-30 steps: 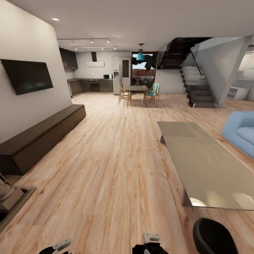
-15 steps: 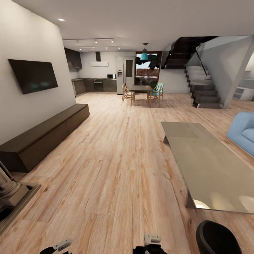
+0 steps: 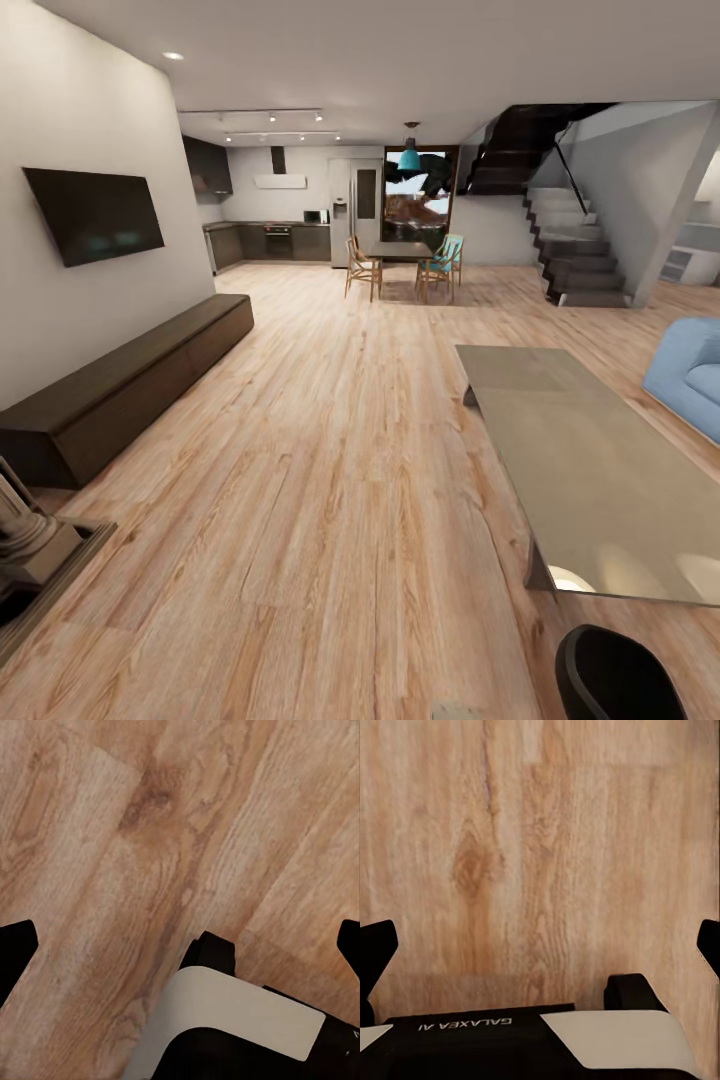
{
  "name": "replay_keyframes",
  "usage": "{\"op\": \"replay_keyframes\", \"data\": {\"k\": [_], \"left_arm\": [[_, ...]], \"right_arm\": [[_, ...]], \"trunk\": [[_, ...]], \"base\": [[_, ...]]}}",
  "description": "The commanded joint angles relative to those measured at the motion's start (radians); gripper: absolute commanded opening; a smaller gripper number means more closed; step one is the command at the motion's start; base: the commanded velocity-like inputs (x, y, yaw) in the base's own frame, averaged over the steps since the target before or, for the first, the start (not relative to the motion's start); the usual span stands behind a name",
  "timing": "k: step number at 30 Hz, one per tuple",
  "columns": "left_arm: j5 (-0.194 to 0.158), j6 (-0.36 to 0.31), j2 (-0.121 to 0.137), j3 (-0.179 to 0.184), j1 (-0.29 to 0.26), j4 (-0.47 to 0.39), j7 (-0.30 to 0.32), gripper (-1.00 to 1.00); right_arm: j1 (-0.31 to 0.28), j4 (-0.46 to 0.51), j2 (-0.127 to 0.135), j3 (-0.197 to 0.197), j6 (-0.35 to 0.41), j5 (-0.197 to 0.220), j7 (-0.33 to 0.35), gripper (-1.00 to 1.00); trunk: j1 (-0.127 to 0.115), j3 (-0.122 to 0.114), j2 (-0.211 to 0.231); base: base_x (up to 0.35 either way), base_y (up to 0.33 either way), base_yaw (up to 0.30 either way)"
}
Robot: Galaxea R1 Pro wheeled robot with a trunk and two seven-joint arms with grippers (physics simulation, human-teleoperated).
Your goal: Place each of the two pumpkins and all three candles from the living room inside a cabinet in the living room (use any cabinet), then make sure every cabinet is closed, and position the cauldron so it is next to a table in the living room.
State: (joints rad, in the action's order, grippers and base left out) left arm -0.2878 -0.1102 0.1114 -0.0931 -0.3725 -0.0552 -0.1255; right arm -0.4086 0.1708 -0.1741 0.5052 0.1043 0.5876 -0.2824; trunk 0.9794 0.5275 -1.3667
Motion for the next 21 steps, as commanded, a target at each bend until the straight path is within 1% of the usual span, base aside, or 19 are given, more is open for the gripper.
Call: {"op": "replay_keyframes", "data": {"k": [1, 3, 7, 10, 13, 18, 20, 21], "left_arm": [[0.013, 0.027, -0.002, 0.000, 0.013, 0.000, 0.000, 1.00], [0.028, 0.060, -0.002, 0.000, 0.030, 0.000, 0.000, 1.00], [0.035, 0.081, 0.000, -0.001, 0.056, 0.001, 0.001, 1.00], [0.037, 0.085, -0.001, -0.001, 0.076, 0.001, 0.004, 1.00], [0.038, 0.085, -0.002, -0.001, 0.082, 0.001, 0.005, 1.00], [0.041, 0.090, -0.001, 0.000, 0.086, 0.026, 0.005, 1.00], [0.042, 0.121, 0.001, 0.000, 0.090, 0.043, 0.005, 1.00], [0.042, 0.144, 0.000, 0.000, 0.095, 0.052, 0.005, 1.00]], "right_arm": [[0.001, -0.009, 0.002, 0.000, -0.014, 0.000, 0.000, 1.00], [0.005, -0.019, 0.005, -0.001, -0.032, 0.003, 0.002, 1.00], [0.021, -0.024, 0.008, -0.001, -0.043, 0.001, 0.003, 1.00], [0.030, -0.025, 0.008, -0.002, -0.046, 0.000, 0.003, 1.00], [0.036, -0.027, 0.008, -0.002, -0.046, -0.001, 0.003, 1.00], [0.069, -0.031, 0.010, -0.002, -0.056, -0.002, 0.003, 1.00], [0.086, -0.032, 0.014, -0.004, -0.072, -0.001, 0.003, 1.00], [0.095, -0.035, 0.021, -0.004, -0.082, -0.001, 0.003, 1.00]], "trunk": [[0.000, 0.000, 0.000], [0.000, 0.000, 0.000], [0.000, 0.000, 0.000], [-0.011, -0.009, 0.021], [-0.023, -0.019, 0.042], [-0.042, -0.035, 0.077], [-0.050, -0.041, 0.091], [-0.054, -0.044, 0.098]], "base": [[0.000, 0.000, 0.000], [0.000, 0.000, 0.000], [0.000, 0.000, 0.000], [0.000, 0.000, 0.000], [0.000, 0.000, 0.000], [0.000, 0.000, 0.000], [0.000, 0.000, 0.000], [0.000, 0.000, 0.000]]}}
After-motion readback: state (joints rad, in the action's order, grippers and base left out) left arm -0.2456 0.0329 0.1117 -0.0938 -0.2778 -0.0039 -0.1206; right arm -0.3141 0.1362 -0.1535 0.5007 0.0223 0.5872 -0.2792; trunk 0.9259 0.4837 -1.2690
